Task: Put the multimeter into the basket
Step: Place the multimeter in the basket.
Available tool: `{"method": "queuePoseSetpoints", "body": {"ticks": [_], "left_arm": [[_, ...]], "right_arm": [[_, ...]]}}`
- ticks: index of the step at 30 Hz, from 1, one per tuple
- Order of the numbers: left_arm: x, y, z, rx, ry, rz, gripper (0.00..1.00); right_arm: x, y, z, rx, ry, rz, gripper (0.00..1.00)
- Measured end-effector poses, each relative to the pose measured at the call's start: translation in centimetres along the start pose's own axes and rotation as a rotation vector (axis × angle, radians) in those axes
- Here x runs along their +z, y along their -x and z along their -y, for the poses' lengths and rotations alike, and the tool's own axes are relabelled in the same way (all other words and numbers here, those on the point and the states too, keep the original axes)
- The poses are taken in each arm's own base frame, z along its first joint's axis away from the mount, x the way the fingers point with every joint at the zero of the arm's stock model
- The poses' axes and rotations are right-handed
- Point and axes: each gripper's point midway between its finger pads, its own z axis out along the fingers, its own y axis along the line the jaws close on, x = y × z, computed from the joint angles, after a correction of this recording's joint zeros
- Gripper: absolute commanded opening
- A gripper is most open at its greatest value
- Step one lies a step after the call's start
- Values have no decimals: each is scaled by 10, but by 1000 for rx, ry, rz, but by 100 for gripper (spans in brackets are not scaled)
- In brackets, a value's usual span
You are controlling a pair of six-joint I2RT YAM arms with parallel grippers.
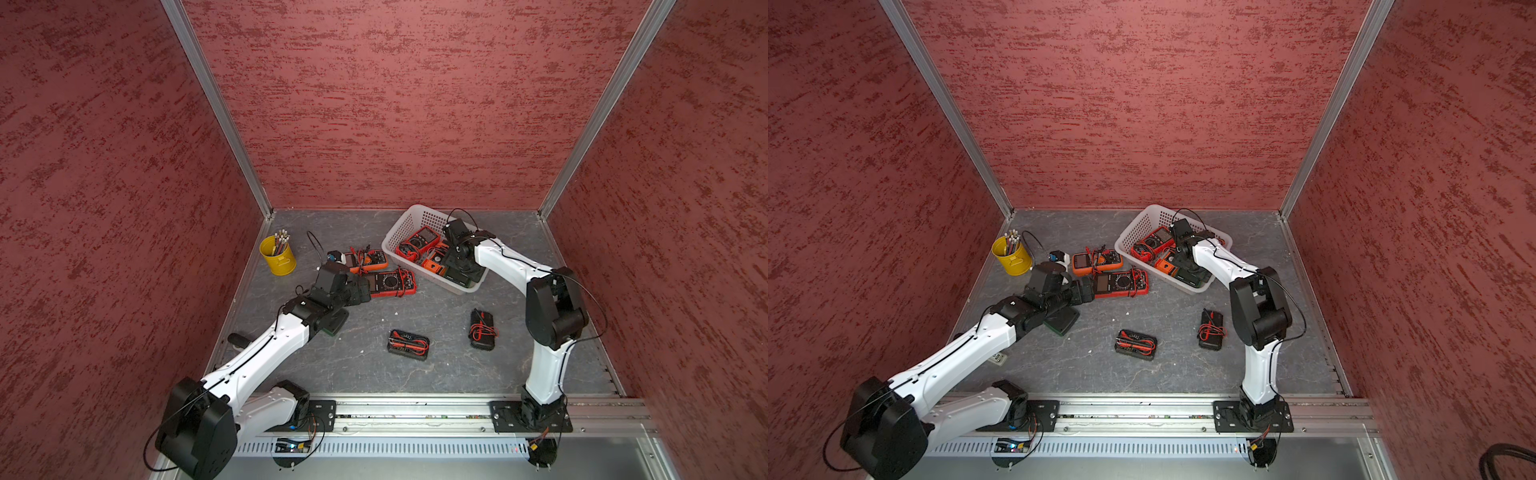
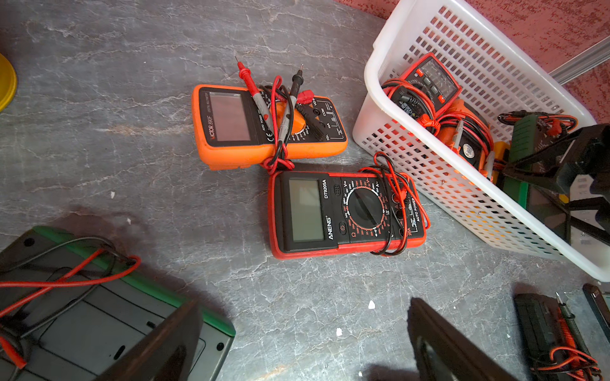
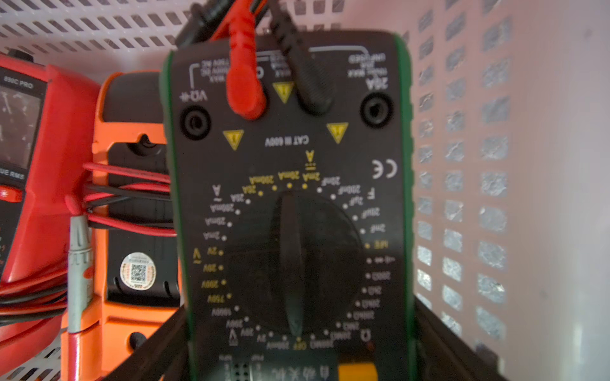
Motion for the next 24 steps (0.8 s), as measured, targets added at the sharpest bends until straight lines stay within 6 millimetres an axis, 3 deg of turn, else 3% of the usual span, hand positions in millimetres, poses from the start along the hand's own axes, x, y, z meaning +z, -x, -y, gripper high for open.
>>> {"method": "queuePoseSetpoints", "body": {"ticks": [5,6,7,17,21,24], "left_arm": [[1,-1,0,1,3,-4,100],[1,-1,-1,1,3,-4,100],[1,-1,-1,1,3,-4,100],[1,-4,-2,21,9,-16,100],[0,-5,-2,41,11,-24,100],[-2,-2,0,52,3,-18,100]], "right_arm": [[6,0,-1,4,-4,5,76],[6,0,-1,4,-5,5,91],[6,0,-1,4,-6,6,99],[-3,4,-2,-5,7,21,99],[-27,14,-4,-8,53,55,99],[-56,25,-7,-8,110,97,99]]}}
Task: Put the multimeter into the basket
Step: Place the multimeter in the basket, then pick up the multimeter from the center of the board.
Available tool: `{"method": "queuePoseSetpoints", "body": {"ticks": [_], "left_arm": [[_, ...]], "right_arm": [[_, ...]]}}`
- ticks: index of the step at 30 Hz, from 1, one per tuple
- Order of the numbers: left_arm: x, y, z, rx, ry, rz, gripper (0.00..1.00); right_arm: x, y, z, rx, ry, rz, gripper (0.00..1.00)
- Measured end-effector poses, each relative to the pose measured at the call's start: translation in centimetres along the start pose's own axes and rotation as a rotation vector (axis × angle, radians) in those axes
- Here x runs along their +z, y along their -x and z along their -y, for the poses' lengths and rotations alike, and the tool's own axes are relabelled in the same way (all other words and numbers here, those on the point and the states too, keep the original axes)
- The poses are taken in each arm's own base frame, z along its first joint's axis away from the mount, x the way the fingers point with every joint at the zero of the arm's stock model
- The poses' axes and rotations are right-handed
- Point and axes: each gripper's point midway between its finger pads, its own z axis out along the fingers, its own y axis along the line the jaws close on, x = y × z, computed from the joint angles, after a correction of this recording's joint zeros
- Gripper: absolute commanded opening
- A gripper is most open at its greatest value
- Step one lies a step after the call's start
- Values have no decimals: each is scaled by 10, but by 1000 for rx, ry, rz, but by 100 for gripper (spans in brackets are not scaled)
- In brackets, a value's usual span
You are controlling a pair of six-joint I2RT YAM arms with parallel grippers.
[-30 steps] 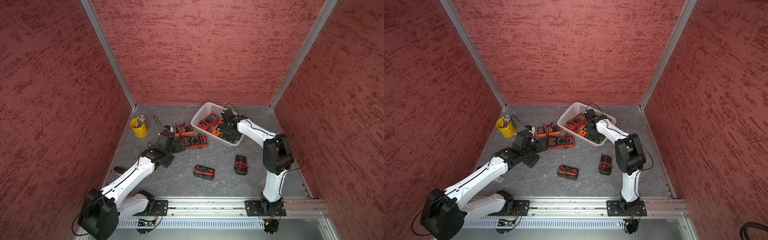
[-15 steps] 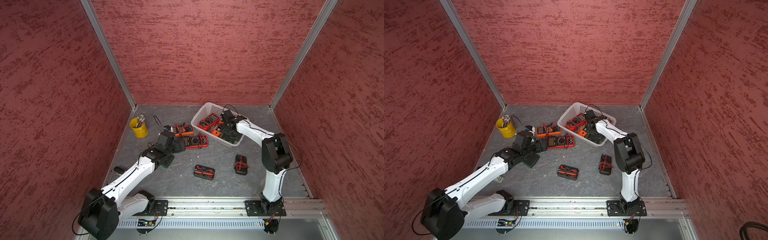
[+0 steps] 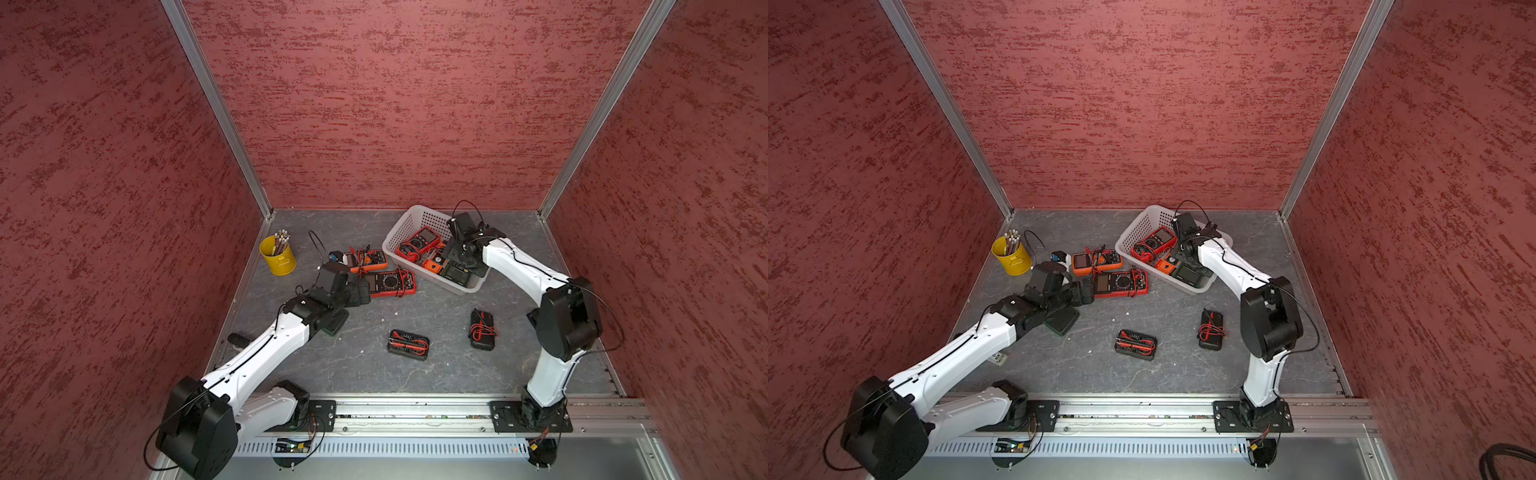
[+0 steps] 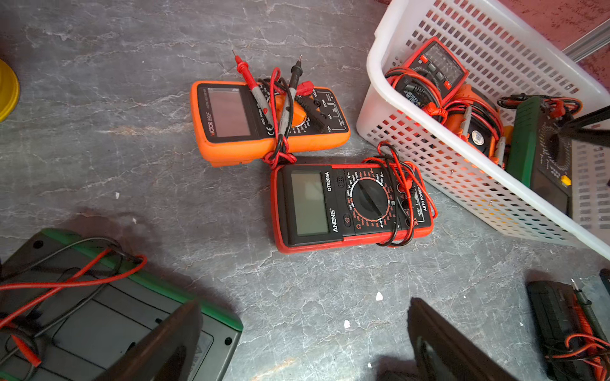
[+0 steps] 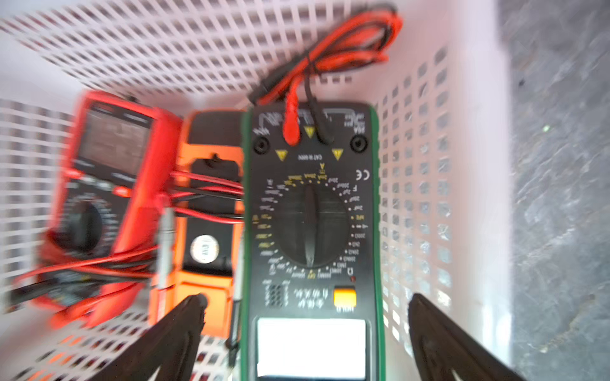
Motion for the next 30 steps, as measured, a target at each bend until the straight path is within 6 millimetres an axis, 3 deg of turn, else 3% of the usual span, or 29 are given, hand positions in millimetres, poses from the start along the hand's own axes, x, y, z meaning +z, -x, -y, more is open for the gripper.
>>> {"method": "queuePoseSetpoints", "body": {"ticks": [6,12,17,21,24,30], "left_arm": [[-8,1,18,71,-103,-5,100],[-17,-15,69,219,-360,-60,100],[-14,-69,131,534,-510,-200,100],[-8,-129,174,855,-588,-325,100],[-1,-160,179,997,-608,-403,100],[0,-168,172,1119,-631,-470,100]], "right_arm": [[-50,10,10,-3,98,77,99],[-84,-1,45,-3,138,130,99],[-113,-6,71,21,177,193,99],[-128,-11,90,40,202,230,99],[-136,-13,101,49,207,253,99],[-149,-16,119,63,206,286,99]]}}
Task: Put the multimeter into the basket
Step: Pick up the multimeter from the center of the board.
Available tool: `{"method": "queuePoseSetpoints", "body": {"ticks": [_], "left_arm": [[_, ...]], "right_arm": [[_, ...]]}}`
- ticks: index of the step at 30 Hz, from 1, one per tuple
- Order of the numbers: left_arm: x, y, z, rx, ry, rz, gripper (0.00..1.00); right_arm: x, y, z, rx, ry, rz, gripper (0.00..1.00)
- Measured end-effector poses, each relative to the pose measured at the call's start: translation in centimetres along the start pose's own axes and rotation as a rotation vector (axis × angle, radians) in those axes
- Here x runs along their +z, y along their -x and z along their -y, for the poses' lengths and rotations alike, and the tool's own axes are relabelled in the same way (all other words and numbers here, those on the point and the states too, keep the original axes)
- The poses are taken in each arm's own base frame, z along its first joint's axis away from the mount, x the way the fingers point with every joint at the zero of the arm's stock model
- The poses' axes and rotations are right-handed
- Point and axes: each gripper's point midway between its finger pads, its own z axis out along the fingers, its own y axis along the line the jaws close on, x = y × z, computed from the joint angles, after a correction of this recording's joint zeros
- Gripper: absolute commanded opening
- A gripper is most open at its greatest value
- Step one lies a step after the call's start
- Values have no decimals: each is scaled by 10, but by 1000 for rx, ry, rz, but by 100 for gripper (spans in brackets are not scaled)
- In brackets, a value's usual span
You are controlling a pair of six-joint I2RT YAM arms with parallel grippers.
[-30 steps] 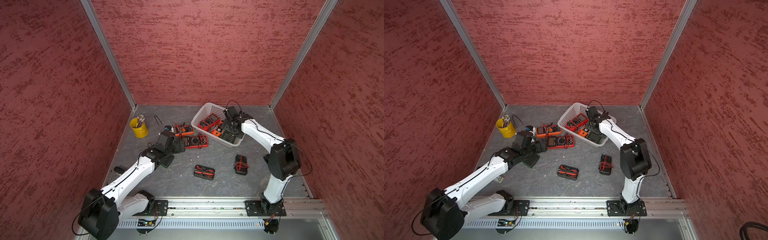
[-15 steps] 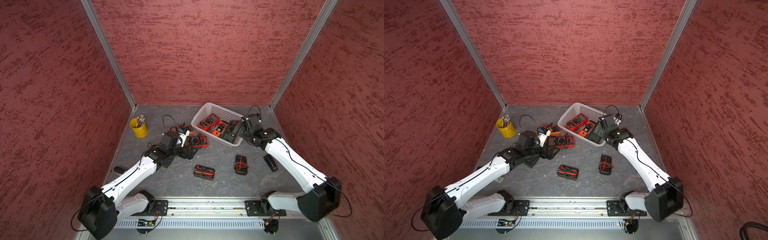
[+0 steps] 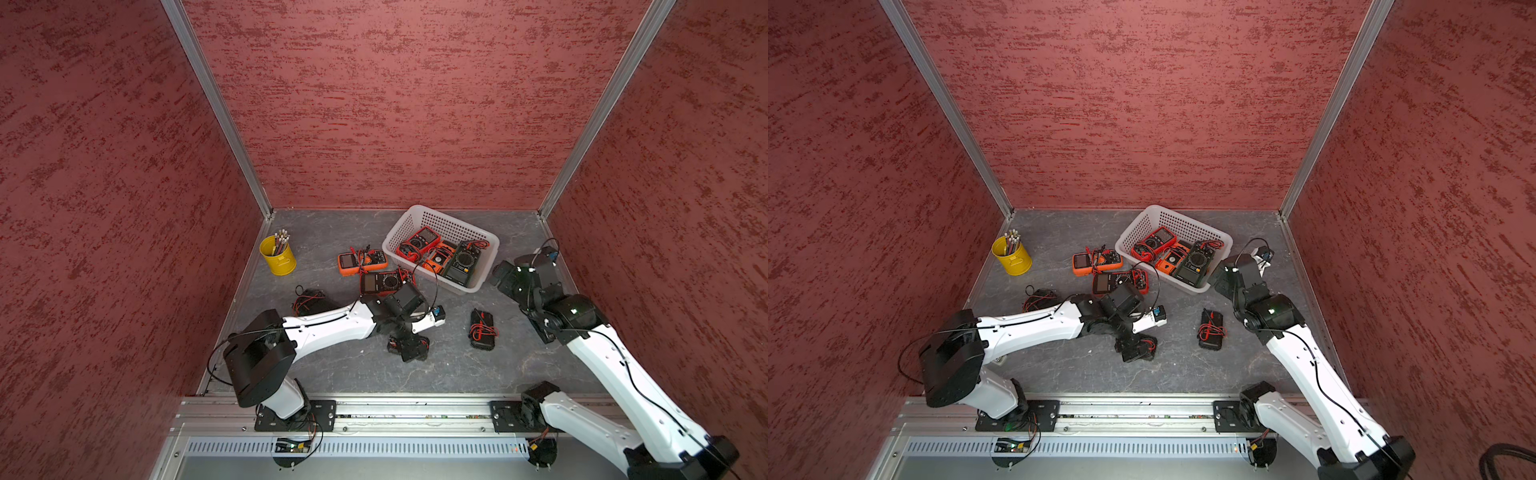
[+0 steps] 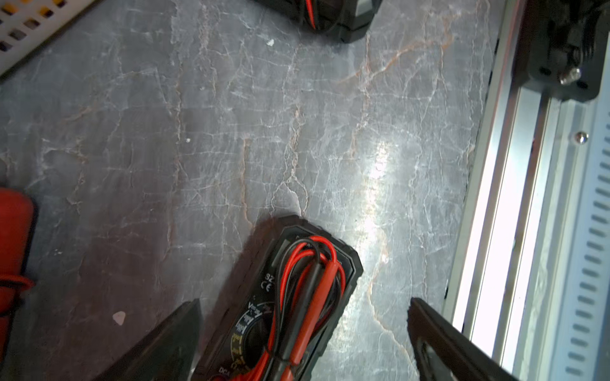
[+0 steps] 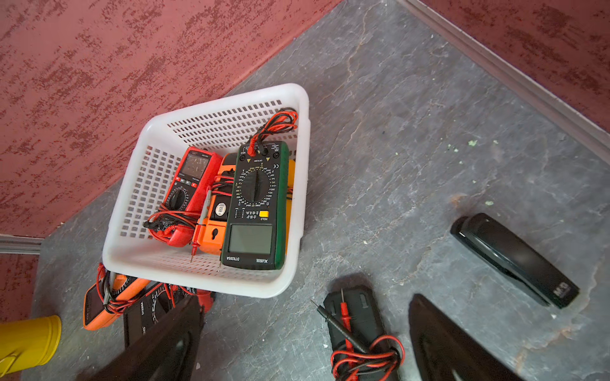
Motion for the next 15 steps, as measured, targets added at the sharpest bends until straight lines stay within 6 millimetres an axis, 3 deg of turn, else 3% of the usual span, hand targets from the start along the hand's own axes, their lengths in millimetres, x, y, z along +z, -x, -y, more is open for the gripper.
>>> {"method": "queuePoseSetpoints", "body": {"ticks": [4,11,15], "left_arm": [[5,-5,0,41,-27,-53,100],[21,-37,-13,37,-38,-180,100],[24,-40,-17,40,-28,-204,100]], "right_arm": [[-7,0,5,8,14,15,99],[-10,0,7,8,22,22,99],[-11,0,7,8,23,23,99]]}}
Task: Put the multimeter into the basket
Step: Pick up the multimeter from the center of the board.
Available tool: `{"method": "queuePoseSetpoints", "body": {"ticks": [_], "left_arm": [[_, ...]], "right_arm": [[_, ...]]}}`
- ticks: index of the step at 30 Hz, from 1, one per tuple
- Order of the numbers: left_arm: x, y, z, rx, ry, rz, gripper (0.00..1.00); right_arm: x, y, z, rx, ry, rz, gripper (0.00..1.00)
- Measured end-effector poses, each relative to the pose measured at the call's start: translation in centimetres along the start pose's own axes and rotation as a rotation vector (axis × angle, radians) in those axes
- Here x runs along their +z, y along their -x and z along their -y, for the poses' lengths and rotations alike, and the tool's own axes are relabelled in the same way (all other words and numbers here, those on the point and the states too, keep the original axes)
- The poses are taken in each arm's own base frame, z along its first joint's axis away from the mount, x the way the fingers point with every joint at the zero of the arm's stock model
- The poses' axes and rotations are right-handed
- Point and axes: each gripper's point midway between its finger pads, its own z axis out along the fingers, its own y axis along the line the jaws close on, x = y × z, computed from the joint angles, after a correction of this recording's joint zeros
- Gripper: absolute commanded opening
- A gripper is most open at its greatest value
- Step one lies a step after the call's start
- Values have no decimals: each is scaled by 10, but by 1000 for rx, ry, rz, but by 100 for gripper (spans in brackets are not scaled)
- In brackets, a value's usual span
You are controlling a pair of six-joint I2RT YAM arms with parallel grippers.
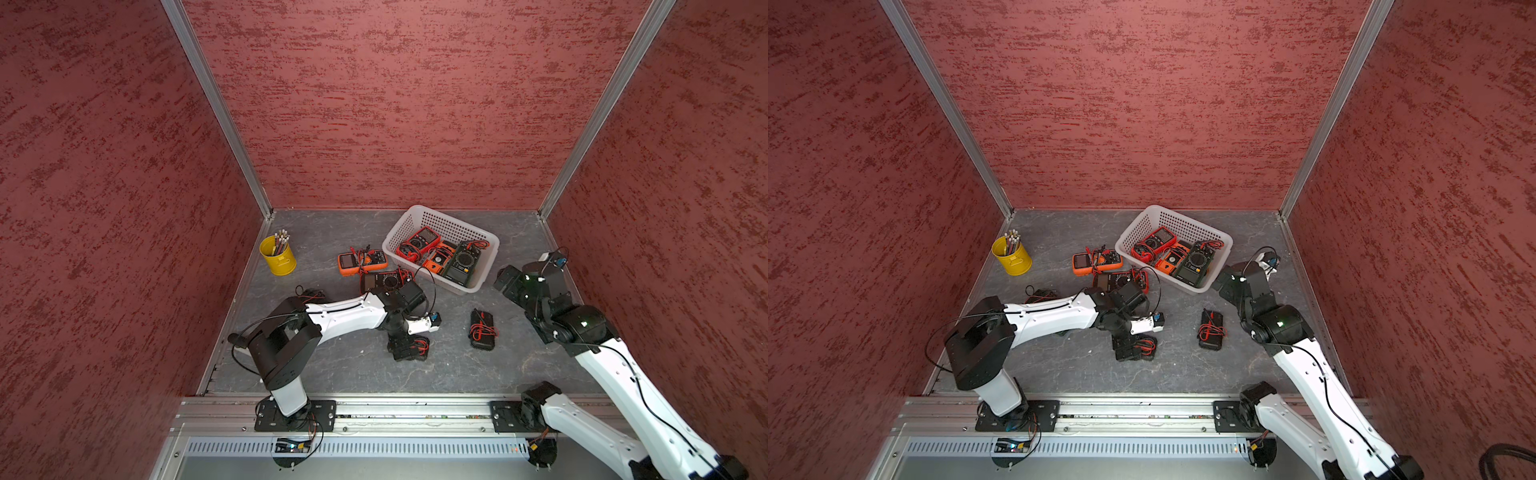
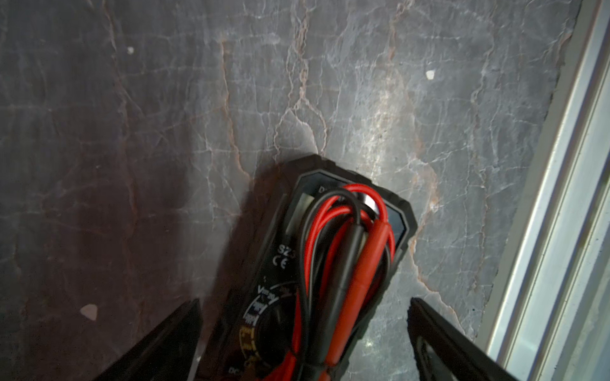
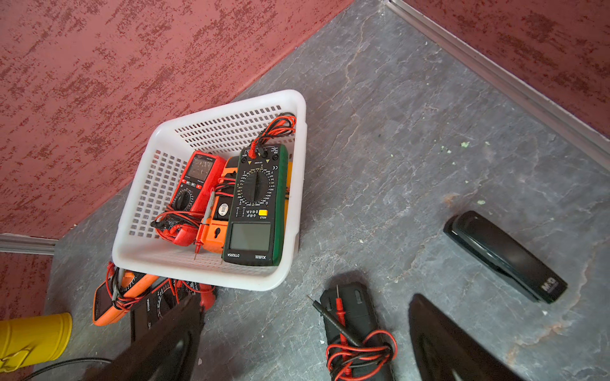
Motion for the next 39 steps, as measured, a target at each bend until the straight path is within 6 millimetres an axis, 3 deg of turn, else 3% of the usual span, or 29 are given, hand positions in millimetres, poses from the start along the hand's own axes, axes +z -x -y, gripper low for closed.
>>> {"method": "queuePoseSetpoints", "body": {"ticks": [8,11,14,20,23,28,33,39], "left_arm": [[19,-10,-6,-14,3,-78,100],[19,-6,-8,-25,9,-83,94],[20,-6,-13,-42,28,-87,78],[17,-9,-26,-121,55,-83,28],[11,-11,-39,-166,97,-71,21],[-24,-6,-60,-244,201,36,20],[-87,20,-85,-375,288,262,15],[-146,54,-124,-549,352,448,15]], "right_arm": [[-2,1,1,3,2,6,99],[-2,1,1,3,2,7,99],[-2,1,1,3,1,6,99],[-1,1,1,3,1,6,99],[-1,1,1,3,1,6,99],[2,-2,2,7,3,7,99],[9,-13,9,16,4,2,99],[10,-13,9,16,8,2,99]]}}
